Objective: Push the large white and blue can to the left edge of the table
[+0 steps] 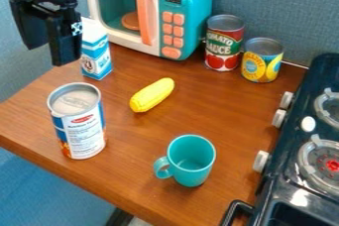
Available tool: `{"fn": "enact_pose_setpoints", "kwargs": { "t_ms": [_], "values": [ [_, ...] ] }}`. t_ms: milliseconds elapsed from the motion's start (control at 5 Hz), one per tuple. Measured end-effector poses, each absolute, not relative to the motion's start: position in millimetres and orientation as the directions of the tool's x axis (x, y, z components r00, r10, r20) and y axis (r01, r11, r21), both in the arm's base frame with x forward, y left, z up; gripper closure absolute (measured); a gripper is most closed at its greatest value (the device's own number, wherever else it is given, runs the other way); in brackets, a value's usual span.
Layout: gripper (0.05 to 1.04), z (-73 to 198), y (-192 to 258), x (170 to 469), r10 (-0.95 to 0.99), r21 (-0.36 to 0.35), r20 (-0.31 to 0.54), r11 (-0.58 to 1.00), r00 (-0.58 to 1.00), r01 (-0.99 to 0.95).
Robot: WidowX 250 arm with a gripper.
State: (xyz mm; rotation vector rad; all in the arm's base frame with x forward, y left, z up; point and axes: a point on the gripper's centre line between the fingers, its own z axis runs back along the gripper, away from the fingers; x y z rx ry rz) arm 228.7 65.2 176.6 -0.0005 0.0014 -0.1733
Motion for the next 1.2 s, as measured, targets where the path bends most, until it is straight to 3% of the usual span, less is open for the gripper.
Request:
{"fn": "enact_pose_setpoints", "kwargs": {
  "t_ms": [200, 800, 1200],
  "values": [
    [0.074, 171.0, 65.2, 228.0, -0.171, -0.009, -0.021, 0.985, 0.985, 0.171],
    [0.074, 160.8, 36.2, 239.8, -0.222, 0.012, 0.027, 0.975, 0.975, 0.222],
    [0.074, 138.3, 5.5, 247.3, -0.269, 0.037, 0.028, 0.963, 0.963, 0.268]
  ]
}}
